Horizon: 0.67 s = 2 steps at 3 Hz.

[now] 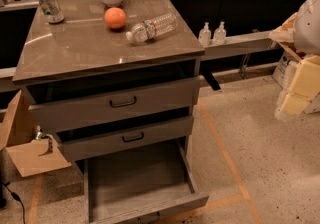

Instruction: Place water bottle into bottom drawer

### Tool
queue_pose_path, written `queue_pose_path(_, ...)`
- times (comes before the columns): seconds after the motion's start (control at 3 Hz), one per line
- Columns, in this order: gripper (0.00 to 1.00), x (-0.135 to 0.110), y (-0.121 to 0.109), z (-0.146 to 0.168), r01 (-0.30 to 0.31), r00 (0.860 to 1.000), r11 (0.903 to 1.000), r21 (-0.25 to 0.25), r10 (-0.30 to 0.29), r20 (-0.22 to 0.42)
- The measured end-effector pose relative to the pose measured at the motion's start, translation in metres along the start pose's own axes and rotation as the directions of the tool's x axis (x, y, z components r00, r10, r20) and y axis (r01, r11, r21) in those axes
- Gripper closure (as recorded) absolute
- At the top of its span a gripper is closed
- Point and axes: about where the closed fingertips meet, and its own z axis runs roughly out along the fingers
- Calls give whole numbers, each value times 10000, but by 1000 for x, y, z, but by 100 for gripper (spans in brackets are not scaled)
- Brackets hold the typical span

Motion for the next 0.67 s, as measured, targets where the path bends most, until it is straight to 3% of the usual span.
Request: queue_pose_path(0.67, 0, -9, -7, 6, -101, 9999, 9995, 302, 105, -134)
